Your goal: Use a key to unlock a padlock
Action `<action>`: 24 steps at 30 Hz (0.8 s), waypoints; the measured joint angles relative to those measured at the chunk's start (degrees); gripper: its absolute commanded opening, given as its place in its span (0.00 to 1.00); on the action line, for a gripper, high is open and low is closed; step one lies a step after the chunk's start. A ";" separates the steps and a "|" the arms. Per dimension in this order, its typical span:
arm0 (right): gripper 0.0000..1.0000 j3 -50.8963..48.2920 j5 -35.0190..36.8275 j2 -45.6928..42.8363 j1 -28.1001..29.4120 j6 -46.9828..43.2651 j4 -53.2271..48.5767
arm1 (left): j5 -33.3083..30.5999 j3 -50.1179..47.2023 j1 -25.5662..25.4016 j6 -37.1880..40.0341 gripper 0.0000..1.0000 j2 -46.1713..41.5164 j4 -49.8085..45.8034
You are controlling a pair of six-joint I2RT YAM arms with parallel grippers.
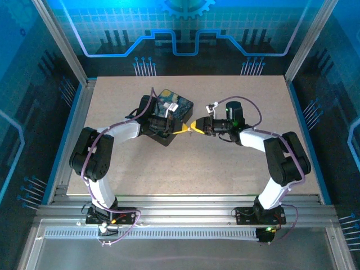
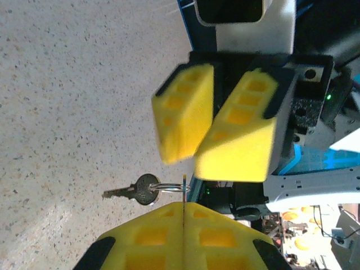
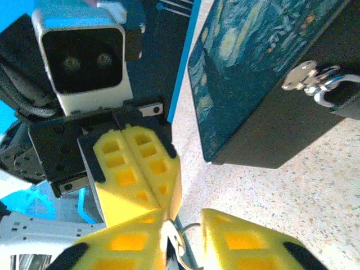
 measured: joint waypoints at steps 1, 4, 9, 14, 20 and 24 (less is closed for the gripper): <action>0.37 0.37 -0.15 -0.52 -0.57 -1.97 -2.01 | 0.31 0.20 0.00 1.03 0.00 0.00 -1.38; 0.43 2.27 -0.68 -2.32 -2.38 -8.92 -8.92 | 1.09 1.27 0.00 4.35 0.00 0.00 -5.44; 0.44 7.52 -3.45 -2.51 -2.51 -17.88 -16.04 | 1.57 2.56 0.00 6.91 0.00 0.00 -8.11; 0.43 12.50 -7.06 -0.50 -1.40 -24.41 -21.16 | 1.60 2.62 0.00 7.63 0.00 0.00 -9.05; 0.40 13.64 -8.46 2.86 0.57 -28.68 -25.55 | 1.60 2.62 0.00 7.87 0.00 0.00 -9.05; 0.35 13.64 -8.59 4.02 1.09 -29.73 -27.17 | 1.57 2.62 0.00 7.85 0.00 0.00 -9.01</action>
